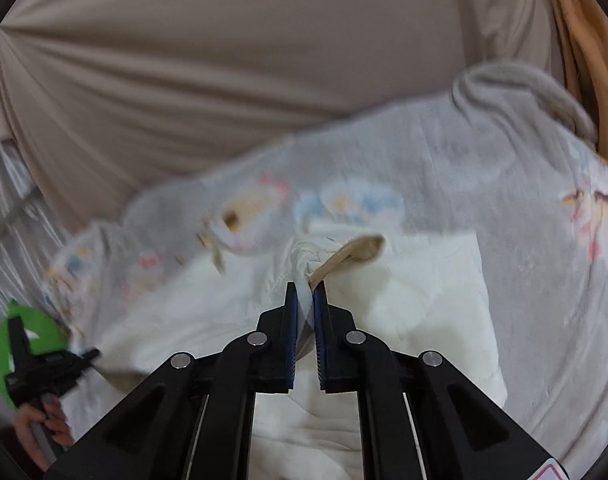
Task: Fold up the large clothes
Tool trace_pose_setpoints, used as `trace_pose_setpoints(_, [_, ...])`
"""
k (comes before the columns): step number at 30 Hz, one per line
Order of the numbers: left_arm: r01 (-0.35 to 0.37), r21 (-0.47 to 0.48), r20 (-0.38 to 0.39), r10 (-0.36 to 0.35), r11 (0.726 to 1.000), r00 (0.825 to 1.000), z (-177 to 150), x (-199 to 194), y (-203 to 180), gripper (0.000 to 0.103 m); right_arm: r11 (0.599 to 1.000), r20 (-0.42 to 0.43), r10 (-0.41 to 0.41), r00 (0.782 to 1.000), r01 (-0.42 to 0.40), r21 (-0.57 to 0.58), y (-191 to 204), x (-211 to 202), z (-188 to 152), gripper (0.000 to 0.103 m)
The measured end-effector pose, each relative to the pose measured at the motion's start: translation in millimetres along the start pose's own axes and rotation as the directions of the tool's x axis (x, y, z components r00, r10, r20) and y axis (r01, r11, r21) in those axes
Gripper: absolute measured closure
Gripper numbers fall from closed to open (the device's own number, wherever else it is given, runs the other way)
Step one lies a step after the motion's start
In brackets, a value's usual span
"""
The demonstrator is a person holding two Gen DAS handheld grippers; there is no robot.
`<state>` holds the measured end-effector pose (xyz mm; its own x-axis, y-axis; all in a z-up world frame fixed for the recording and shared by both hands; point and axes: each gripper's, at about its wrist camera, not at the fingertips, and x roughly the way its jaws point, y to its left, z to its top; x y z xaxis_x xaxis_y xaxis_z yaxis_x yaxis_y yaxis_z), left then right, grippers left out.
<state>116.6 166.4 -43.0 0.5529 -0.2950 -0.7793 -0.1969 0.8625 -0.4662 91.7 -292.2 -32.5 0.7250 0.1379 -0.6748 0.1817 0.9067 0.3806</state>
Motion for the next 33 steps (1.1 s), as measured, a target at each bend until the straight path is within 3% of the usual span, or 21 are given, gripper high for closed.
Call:
trace_pose_setpoints(1, [-0.047,0.029,-0.035,0.048,0.998,0.998,-7,18,2,0.094,0.999,-0.098,-0.051,0.994,0.051,0.005,-12,30,-11,0.096])
trace_pose_setpoints(2, [-0.100,0.065,-0.094,0.106,0.993,0.990,-17,41,4,0.094,0.995,-0.207,-0.087,0.975,0.093,0.019,-26,57,-26,0.096])
trace_pose_setpoints(3, [-0.103,0.066,-0.122,0.111,0.992,0.986,-23,51,6,0.094,0.995,-0.248,-0.085,0.965,0.097,0.038,-36,71,-35,0.096])
trace_pose_setpoints(6, [-0.123,0.095,-0.066,0.129,0.988,0.989,-25,32,1,0.090,0.991,-0.199,-0.100,0.975,0.116,0.070,-39,53,-34,0.091])
trace_pose_setpoints(9, [-0.099,0.100,-0.037,0.103,0.990,0.994,-20,-2,2,0.085,0.983,-0.145,-0.162,0.976,0.173,0.065,-40,19,-30,0.084])
trace_pose_setpoints(11, [-0.147,0.149,0.021,0.145,0.978,0.989,-16,-27,-6,0.086,0.974,-0.086,-0.214,0.973,0.219,0.050,-36,-8,-28,0.081])
trace_pose_setpoints(13, [-0.186,0.219,0.096,0.168,0.958,0.981,-14,-43,-25,0.085,0.985,-0.050,-0.166,0.985,0.168,0.043,-25,-21,-21,0.081])
trace_pose_setpoints(16, [-0.185,0.299,0.137,0.150,0.936,0.979,-6,-37,-57,0.080,0.996,-0.061,-0.056,0.997,0.051,-0.075,23,-7,-16,0.082])
trace_pose_setpoints(20, [-0.155,0.368,0.076,0.136,0.917,0.988,-8,10,-88,0.079,0.976,-0.134,0.051,0.990,-0.078,-0.203,83,37,-29,0.082])
trace_pose_setpoints(23, [-0.180,0.420,0.018,0.190,0.890,0.982,-19,54,-91,0.077,0.959,-0.231,0.025,0.973,-0.089,-0.270,95,75,-47,0.091])
trace_pose_setpoints(26, [-0.236,0.435,0.031,0.247,0.869,0.968,-25,70,-70,0.077,0.972,-0.217,-0.042,0.975,-0.010,-0.235,58,75,-50,0.095])
trace_pose_setpoints(29, [-0.271,0.380,0.041,0.276,0.884,0.960,-14,59,-35,0.077,0.987,-0.183,-0.151,0.971,0.138,-0.080,-14,51,-41,0.096])
trace_pose_setpoints(31, [-0.311,0.379,0.054,0.315,0.872,0.948,-9,50,-19,0.078,0.982,-0.180,-0.190,0.965,0.191,-0.011,-49,31,-37,0.103])
trace_pose_setpoints(32, [-0.326,0.383,0.057,0.330,0.864,0.942,-8,44,-15,0.078,0.971,-0.176,-0.237,0.955,0.240,-0.005,-53,21,-37,0.095])
trace_pose_setpoints(33, [-0.323,0.374,0.062,0.324,0.869,0.944,-8,38,-16,0.079,0.968,-0.152,-0.250,0.956,0.251,-0.012,-48,10,-36,0.094])
